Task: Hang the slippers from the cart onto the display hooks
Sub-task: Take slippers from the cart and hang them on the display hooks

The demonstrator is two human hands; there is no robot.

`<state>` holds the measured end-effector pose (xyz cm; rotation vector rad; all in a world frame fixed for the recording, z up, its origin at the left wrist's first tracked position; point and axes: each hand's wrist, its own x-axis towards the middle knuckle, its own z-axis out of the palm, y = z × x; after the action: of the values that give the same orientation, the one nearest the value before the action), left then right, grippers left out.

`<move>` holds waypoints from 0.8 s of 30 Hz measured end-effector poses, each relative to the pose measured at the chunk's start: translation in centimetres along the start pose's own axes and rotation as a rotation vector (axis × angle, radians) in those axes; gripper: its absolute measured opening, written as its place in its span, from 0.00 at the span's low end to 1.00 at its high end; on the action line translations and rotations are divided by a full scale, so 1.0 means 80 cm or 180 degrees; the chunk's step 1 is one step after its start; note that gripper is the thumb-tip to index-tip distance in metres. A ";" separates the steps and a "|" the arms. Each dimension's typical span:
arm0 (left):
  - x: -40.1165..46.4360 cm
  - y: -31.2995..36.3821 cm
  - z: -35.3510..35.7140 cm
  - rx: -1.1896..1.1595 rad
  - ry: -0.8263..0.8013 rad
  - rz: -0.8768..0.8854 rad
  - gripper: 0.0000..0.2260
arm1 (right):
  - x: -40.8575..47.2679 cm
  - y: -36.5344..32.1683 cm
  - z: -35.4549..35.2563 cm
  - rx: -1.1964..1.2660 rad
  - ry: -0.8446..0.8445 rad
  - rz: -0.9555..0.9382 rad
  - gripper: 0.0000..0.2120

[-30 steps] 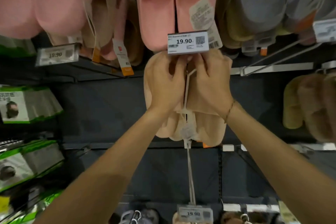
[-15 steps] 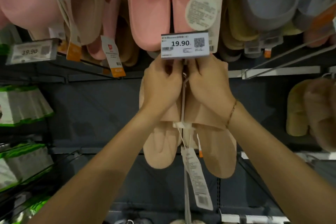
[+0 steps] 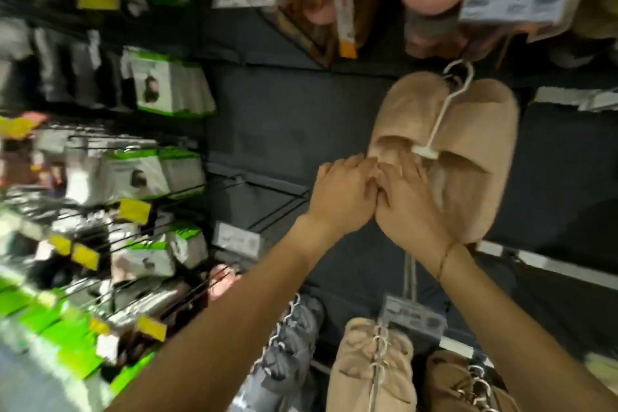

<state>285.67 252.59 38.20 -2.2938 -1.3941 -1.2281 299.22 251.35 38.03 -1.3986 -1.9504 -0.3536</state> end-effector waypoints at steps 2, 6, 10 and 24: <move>-0.082 -0.036 -0.026 0.0056 -0.0072 -0.0630 0.18 | -0.038 -0.062 0.031 0.0470 -0.0324 -0.0138 0.16; -0.271 -0.111 -0.086 0.0059 -0.0094 -0.1804 0.13 | -0.125 -0.209 0.113 0.1138 -0.1129 -0.0553 0.12; -0.456 -0.166 -0.169 0.0294 -0.0135 -0.2949 0.18 | -0.230 -0.364 0.193 0.1687 -0.1947 -0.1037 0.11; -0.871 -0.202 -0.241 0.0133 -0.0450 -0.5212 0.11 | -0.547 -0.603 0.333 0.1567 -0.4403 -0.1670 0.11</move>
<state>247.07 205.75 -4.22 -0.7850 -3.3909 -1.1084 252.77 217.21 -2.34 -0.7336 -3.1365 1.1140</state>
